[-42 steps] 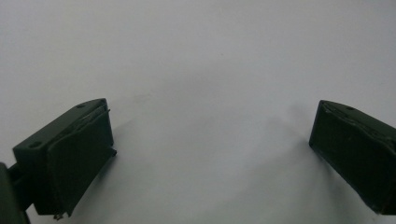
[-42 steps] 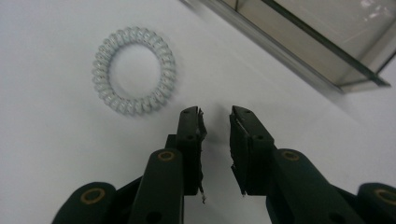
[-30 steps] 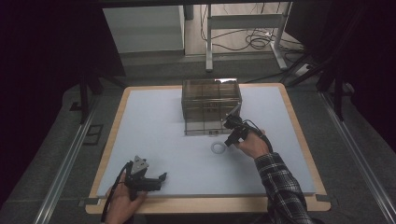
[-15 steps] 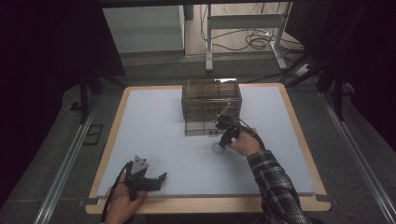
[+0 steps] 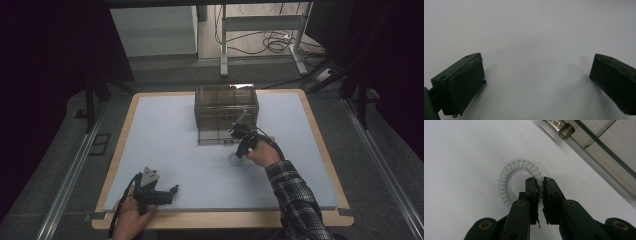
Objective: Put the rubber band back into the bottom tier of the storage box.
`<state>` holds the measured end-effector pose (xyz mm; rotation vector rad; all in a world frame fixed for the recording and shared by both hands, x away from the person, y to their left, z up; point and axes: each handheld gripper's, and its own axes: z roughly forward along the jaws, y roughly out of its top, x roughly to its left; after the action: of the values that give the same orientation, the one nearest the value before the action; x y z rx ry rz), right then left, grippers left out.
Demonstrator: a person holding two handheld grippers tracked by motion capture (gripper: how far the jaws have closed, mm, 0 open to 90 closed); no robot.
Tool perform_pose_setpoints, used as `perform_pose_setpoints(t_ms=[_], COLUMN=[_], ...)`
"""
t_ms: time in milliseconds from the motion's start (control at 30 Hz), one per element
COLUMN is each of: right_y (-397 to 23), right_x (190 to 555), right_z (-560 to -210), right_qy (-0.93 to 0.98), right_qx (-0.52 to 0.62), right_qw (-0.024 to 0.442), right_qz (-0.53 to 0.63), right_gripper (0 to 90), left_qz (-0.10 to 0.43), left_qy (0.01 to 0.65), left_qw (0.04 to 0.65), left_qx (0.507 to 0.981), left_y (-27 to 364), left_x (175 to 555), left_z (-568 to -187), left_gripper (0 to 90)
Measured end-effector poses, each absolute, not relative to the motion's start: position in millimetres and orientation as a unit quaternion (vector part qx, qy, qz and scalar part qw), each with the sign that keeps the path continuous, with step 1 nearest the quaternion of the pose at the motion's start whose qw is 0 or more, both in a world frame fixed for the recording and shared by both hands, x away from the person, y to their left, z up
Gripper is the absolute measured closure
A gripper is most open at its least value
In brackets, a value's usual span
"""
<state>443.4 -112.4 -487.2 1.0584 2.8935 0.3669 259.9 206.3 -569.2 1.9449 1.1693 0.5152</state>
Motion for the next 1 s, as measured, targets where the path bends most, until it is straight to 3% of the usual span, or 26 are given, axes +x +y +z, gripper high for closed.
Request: perform_pose_setpoints(t_ms=[1000], right_y=[-119], right_x=[445], right_z=[-448], right_qy=[0.912], right_qx=[0.341], right_qw=[0.052], right_qz=[0.224], right_gripper=[81.1], left_qz=[0.203], left_qy=[0.461], left_qw=[0.395], left_qx=[0.768], left_y=[206], left_x=[260], left_z=[-569], left_gripper=[0.0])
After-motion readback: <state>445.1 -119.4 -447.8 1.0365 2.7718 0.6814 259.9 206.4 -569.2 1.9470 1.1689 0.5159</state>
